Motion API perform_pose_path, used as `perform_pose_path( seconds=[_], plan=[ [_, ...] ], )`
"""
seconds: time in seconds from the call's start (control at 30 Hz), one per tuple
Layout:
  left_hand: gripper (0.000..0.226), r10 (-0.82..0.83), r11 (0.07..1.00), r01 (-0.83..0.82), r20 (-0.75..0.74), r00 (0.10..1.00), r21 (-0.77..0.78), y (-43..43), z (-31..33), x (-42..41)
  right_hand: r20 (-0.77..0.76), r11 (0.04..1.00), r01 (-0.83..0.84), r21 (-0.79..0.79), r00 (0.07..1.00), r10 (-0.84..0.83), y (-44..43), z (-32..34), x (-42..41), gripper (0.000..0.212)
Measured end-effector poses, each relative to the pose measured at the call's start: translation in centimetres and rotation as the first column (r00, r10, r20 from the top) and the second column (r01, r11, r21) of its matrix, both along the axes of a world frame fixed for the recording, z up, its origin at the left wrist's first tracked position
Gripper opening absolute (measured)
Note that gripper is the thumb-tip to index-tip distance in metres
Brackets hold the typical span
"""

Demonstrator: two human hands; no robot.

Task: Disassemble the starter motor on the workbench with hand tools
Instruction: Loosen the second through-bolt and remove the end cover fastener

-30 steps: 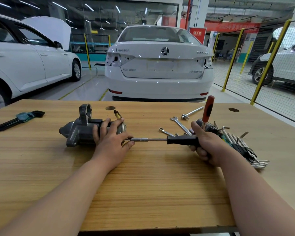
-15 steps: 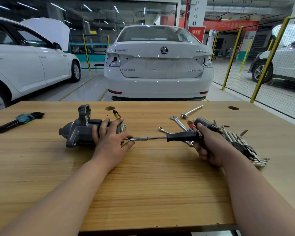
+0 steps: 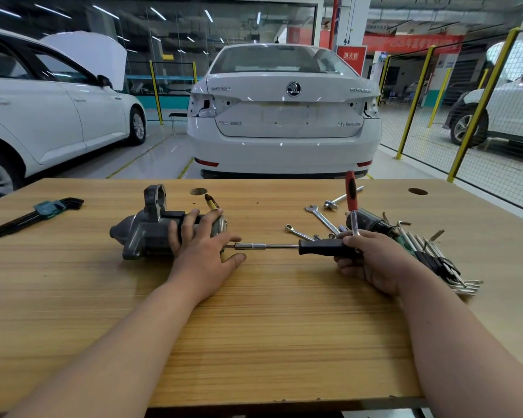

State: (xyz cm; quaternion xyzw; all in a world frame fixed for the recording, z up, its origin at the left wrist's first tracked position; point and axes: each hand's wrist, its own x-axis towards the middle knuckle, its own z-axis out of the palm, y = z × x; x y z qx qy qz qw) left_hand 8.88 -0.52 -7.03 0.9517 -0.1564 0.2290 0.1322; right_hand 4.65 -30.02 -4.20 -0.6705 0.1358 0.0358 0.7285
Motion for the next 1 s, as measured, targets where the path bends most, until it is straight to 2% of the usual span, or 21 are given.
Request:
perform_pose_path(
  seconds=[0.37,0.5,0.63,0.7,0.87,0.93,1.0],
  plan=[
    [0.028,-0.034,0.998,0.035,0.017,0.999,-0.055,0.1,-0.2,0.2,0.052,0.999,-0.027,0.026,0.998,0.026,0.2,-0.1,-0.4,0.023],
    [0.023,-0.035,0.997,0.038,0.042,0.998,-0.064,0.1,-0.2,0.0,0.046,0.997,-0.025,-0.078,0.999,0.029,0.5,-0.3,-0.2,0.012],
    [0.020,-0.041,0.996,0.045,0.054,0.998,-0.072,0.2,-0.2,0.0,0.017,0.986,-0.024,-0.162,0.999,0.027,0.5,-0.3,0.1,0.011],
    [0.018,-0.039,0.996,0.043,0.053,0.998,-0.075,0.2,-0.3,0.1,0.006,0.980,-0.015,-0.198,1.000,0.017,0.6,-0.3,0.2,0.015],
    [0.016,-0.031,0.997,0.036,0.071,0.997,-0.068,0.1,-0.4,0.3,-0.044,0.980,0.112,-0.167,0.992,-0.121,0.8,-0.5,0.8,0.044],
    [0.021,-0.026,0.997,0.031,0.081,0.996,-0.069,0.2,-0.5,0.3,-0.027,0.967,0.128,-0.222,0.990,-0.137,0.9,-0.6,0.9,0.044],
    [0.037,-0.028,0.999,0.032,0.099,0.995,-0.039,0.6,-0.3,0.4,-0.013,0.961,0.139,-0.240,0.989,-0.146,0.9,-0.7,1.0,0.042]
  ],
)
